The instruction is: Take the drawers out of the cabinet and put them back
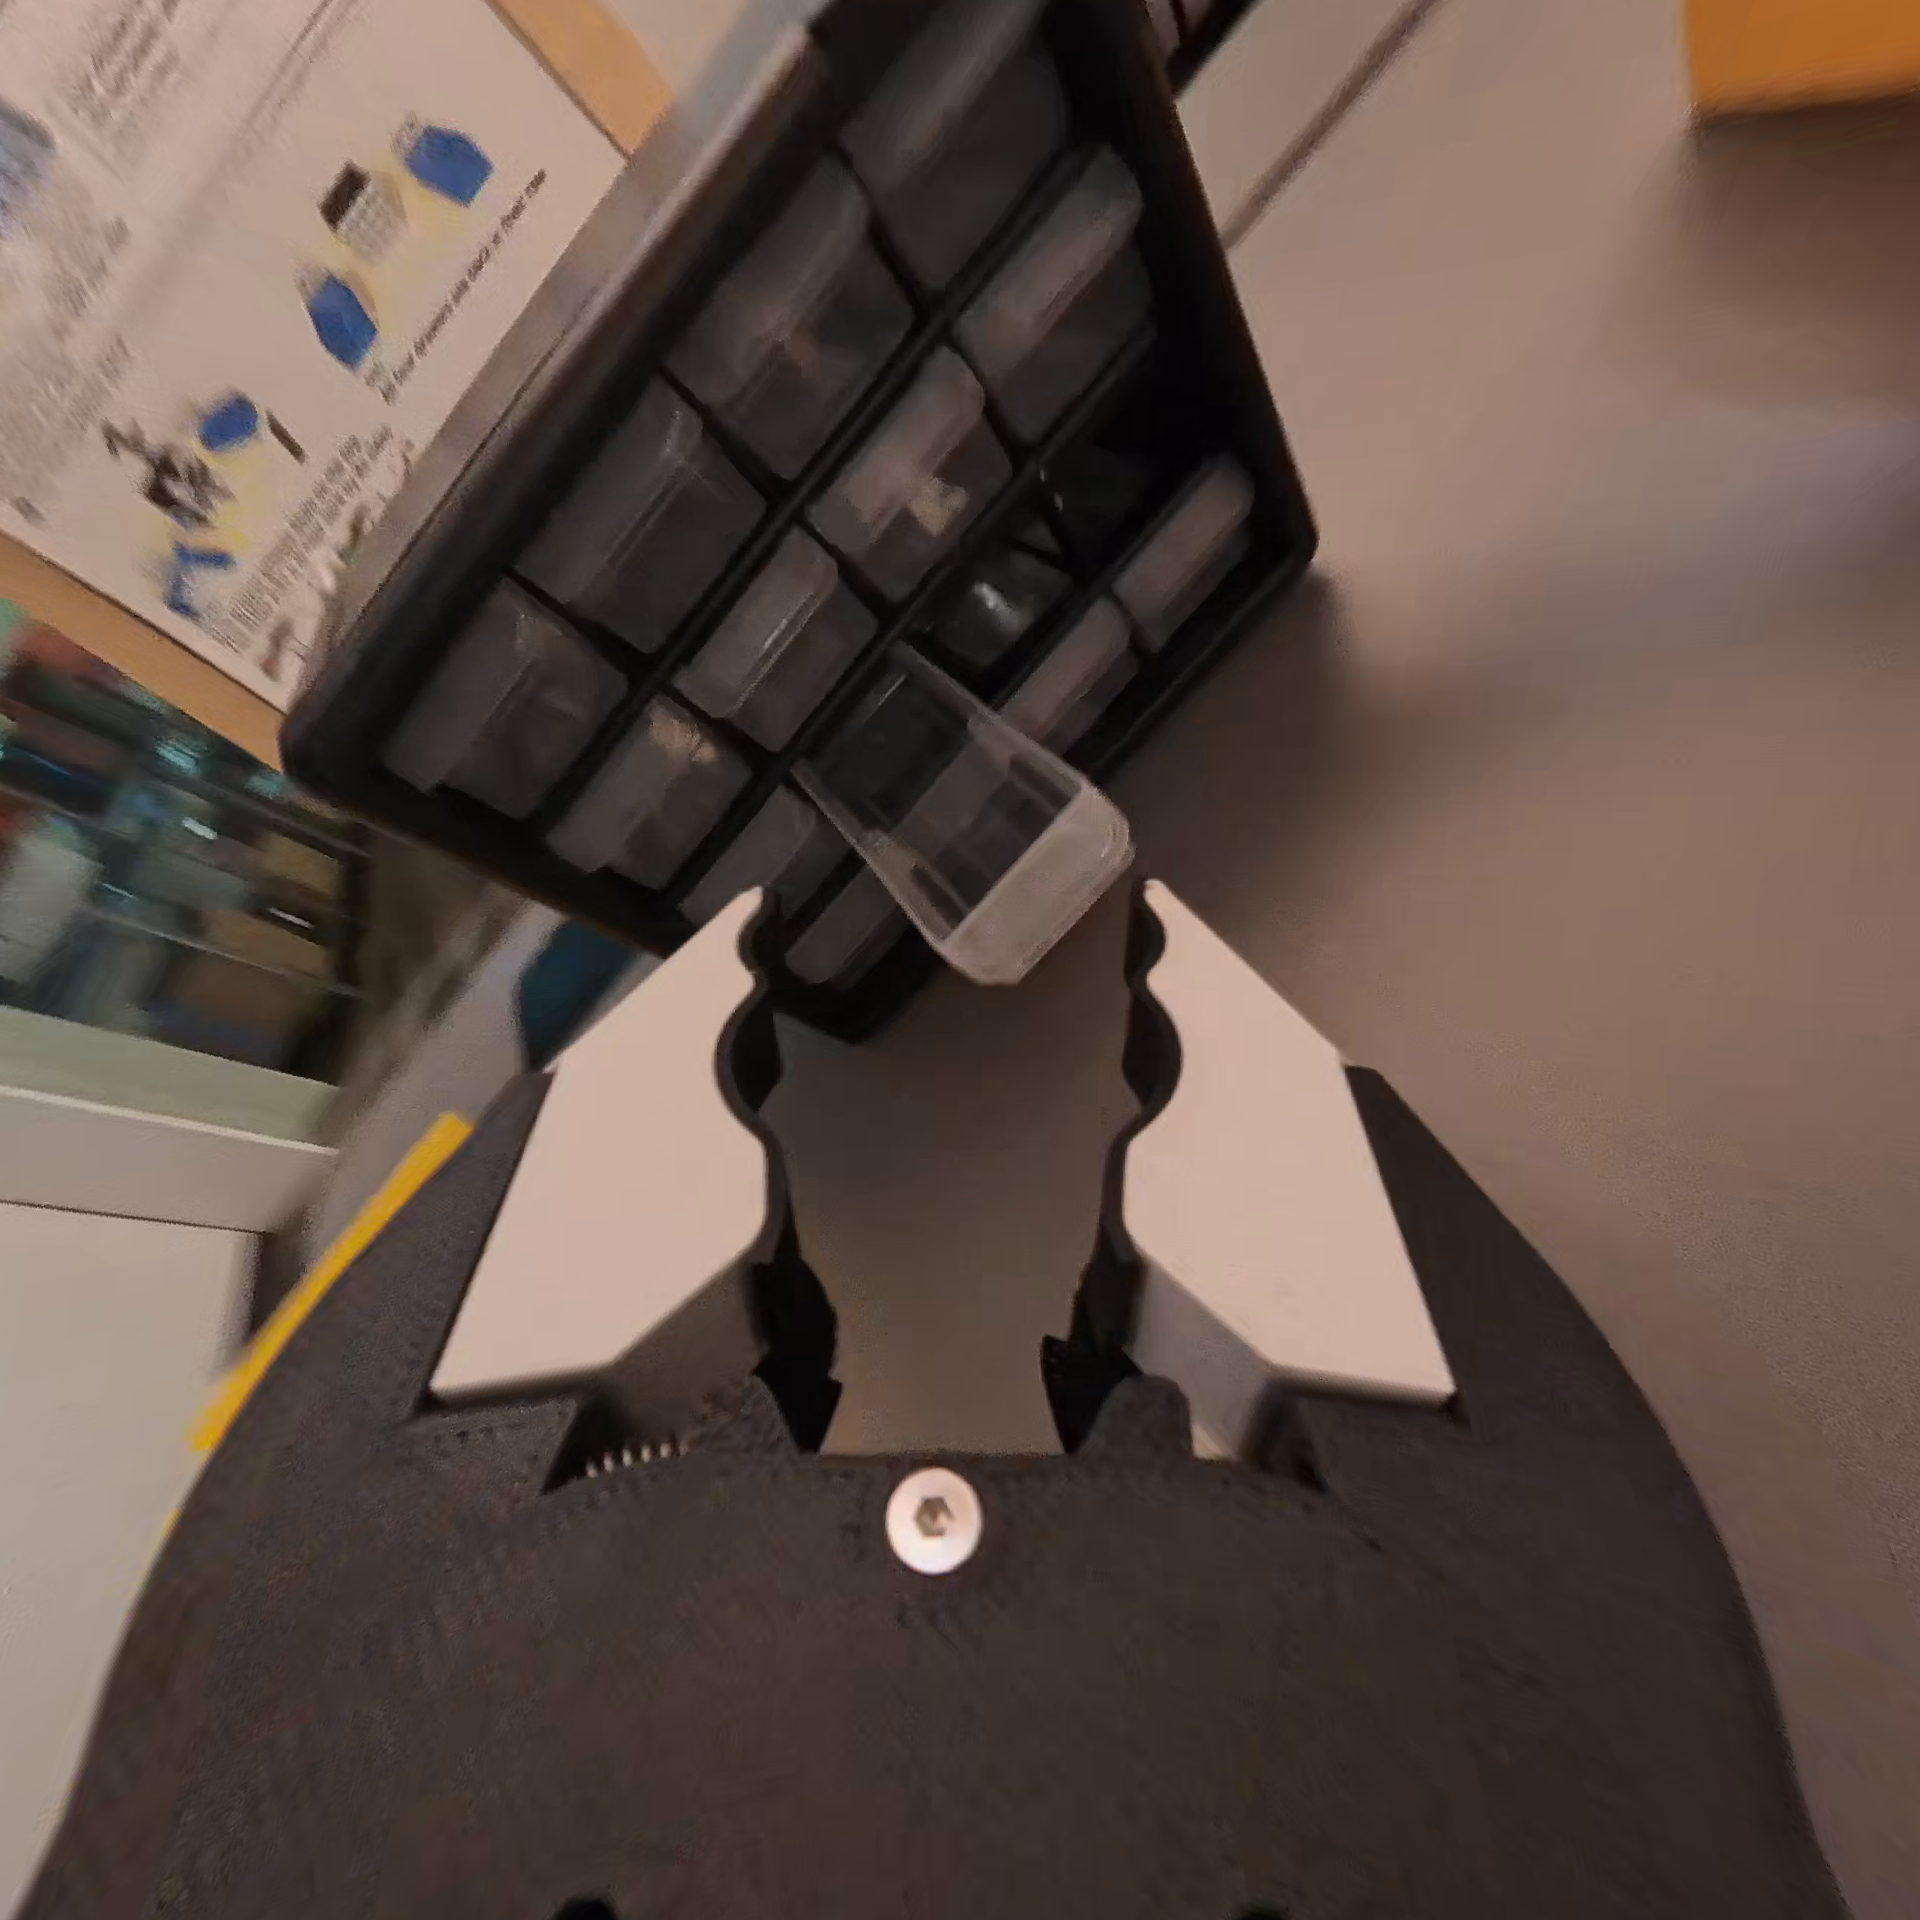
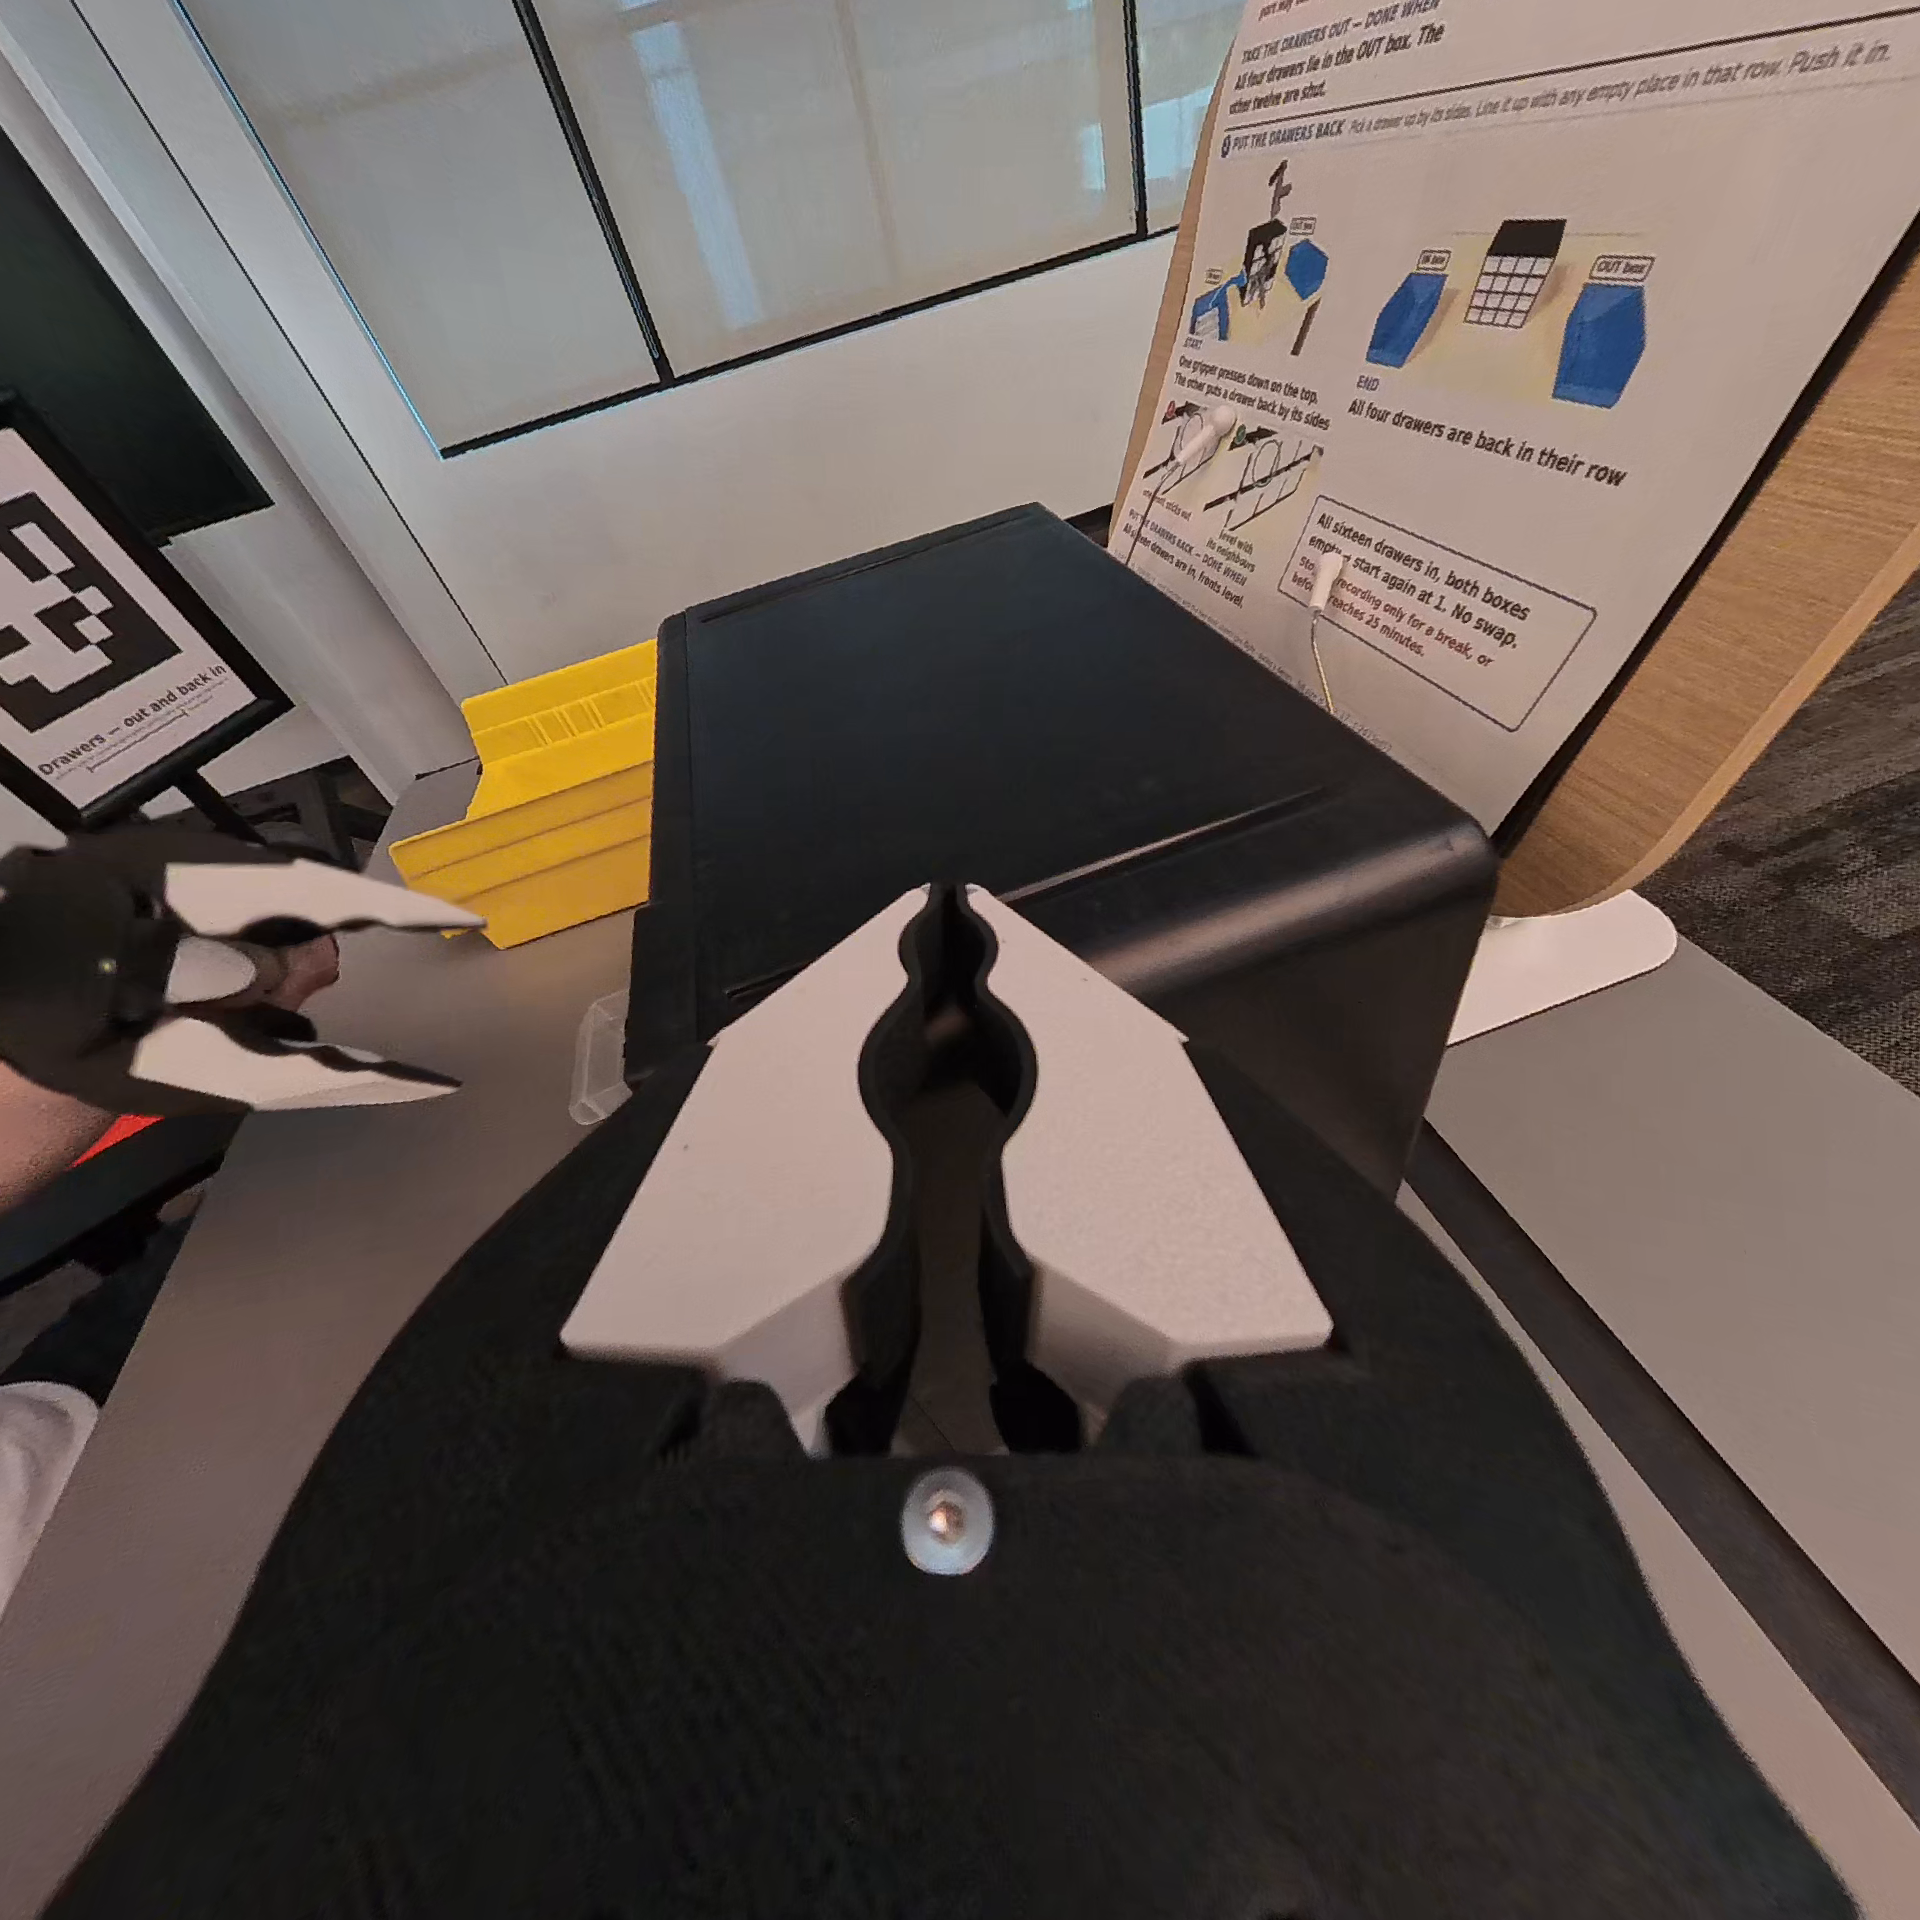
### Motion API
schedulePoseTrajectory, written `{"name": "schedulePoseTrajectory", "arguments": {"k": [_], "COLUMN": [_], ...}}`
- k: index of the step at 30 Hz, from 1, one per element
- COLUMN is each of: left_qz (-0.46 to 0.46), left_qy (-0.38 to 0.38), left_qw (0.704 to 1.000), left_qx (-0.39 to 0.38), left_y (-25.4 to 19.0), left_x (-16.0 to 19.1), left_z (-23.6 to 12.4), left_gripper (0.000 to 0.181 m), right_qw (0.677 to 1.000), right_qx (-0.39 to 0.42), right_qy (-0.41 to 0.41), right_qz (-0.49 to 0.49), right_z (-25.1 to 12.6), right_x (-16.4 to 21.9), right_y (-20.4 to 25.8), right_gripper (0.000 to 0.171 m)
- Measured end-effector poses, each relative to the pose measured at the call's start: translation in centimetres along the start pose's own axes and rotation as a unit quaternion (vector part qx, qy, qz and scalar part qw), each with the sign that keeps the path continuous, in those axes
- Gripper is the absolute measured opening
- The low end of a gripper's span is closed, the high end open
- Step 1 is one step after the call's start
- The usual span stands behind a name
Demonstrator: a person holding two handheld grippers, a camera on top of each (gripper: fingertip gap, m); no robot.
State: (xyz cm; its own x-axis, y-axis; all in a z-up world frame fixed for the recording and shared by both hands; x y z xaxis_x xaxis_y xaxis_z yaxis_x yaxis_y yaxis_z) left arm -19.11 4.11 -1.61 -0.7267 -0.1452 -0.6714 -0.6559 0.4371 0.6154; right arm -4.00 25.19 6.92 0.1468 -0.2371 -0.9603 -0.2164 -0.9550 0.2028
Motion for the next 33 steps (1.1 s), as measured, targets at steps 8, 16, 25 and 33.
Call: {"name": "schedulePoseTrajectory", "arguments": {"k": [8, 16, 25, 33], "left_qz": [0.263, 0.32, 0.323, 0.318], "left_qy": [-0.002, 0.005, 0.009, 0.026], "left_qw": [0.954, 0.937, 0.935, 0.937], "left_qx": [-0.144, -0.138, -0.146, -0.141], "left_y": [-1.8, -3.0, -1.3, 1.2], "left_x": [1.4, 2.0, 1.3, 0.9], "left_z": [2.2, 4.1, 6.4, 10.2], "left_gripper": [0.021, 0.014, 0.008, 0.007], "right_qw": [1.0, 1.0, 1.0, 1.0], "right_qx": [-0.007, -0.016, -0.019, -0.019], "right_qy": [-0.004, -0.008, -0.01, -0.01], "right_qz": [0.007, 0.014, 0.017, 0.016], "right_z": [0.0, 0.0, 0.1, 0.1], "right_x": [0.0, 0.0, 0.0, 0.0], "right_y": [0.0, -0.1, -0.1, -0.1], "right_gripper": [0.0, 0.0, 0.0, 0.0]}}
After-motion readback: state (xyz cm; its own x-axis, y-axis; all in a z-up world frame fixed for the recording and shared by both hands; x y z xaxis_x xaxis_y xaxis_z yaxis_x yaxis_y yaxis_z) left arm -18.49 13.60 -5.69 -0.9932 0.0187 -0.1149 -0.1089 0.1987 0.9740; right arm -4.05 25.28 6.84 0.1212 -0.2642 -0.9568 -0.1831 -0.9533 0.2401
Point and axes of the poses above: each gripper's, where its closed fingertips meet, z out along the fingers, x out of its underside, y = z × x across the jaws, the point moved 3 cm from there along -z, back along the fingers, and after that the axes turned 3 degrees about x, right-handed, at the moved point
